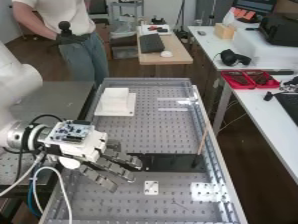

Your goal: Grab the larger nut and place it in the white container

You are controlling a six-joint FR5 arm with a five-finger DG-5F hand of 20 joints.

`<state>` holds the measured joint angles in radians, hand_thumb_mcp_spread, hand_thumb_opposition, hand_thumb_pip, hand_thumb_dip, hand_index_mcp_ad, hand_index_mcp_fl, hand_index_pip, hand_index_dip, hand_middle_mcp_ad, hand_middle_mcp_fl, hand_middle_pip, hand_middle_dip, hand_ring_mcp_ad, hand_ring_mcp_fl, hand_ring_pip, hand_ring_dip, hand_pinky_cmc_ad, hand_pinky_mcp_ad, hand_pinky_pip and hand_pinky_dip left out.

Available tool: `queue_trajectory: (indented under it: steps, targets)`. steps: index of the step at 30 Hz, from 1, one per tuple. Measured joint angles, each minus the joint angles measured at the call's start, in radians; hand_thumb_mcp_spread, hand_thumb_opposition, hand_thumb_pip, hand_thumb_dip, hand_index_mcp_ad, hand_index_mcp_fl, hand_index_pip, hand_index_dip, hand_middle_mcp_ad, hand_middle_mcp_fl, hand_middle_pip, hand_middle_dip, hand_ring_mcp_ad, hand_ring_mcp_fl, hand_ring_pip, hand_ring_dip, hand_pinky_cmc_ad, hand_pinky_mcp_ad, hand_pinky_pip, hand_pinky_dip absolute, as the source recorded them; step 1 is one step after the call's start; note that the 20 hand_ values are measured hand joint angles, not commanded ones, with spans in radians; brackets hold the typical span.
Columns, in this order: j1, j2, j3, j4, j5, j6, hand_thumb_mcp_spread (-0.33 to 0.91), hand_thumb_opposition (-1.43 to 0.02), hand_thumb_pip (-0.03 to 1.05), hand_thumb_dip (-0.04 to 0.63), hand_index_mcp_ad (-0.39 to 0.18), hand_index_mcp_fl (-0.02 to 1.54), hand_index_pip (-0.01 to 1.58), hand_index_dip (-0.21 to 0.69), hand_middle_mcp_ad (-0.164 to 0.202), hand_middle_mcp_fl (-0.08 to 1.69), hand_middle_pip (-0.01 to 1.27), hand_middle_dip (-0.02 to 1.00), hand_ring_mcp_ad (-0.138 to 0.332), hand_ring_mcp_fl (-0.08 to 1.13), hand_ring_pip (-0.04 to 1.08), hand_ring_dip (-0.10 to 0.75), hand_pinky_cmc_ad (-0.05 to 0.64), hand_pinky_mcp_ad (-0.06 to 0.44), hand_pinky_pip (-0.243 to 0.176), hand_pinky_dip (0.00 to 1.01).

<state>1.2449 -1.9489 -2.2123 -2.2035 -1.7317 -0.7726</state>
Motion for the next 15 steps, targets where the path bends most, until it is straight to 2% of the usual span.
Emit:
queue_trajectory:
  steps: [7,12,15]
  targets:
    - [-0.007,-0.017,0.008,-0.02,-0.01,-0.004,0.29,-0.88,0.8,0.173,-0.138,0.01,1.56,0.14,0.077,0.01,0.12,0.19,0.178,0.0,0.19,0.093,0.367,0.314,-0.11,0.71]
    - [-0.007,-0.021,0.009,-0.024,-0.01,-0.001,0.31,-0.88,0.78,0.176,-0.152,0.0,1.56,0.204,0.077,0.01,0.12,0.19,0.173,0.0,0.18,0.093,0.363,0.309,-0.11,0.69]
    - [-0.006,-0.021,0.006,-0.016,-0.008,0.003,0.31,-0.88,0.77,0.173,-0.152,0.0,1.56,0.211,0.077,0.01,0.12,0.19,0.171,0.0,0.19,0.093,0.367,0.293,-0.11,0.67]
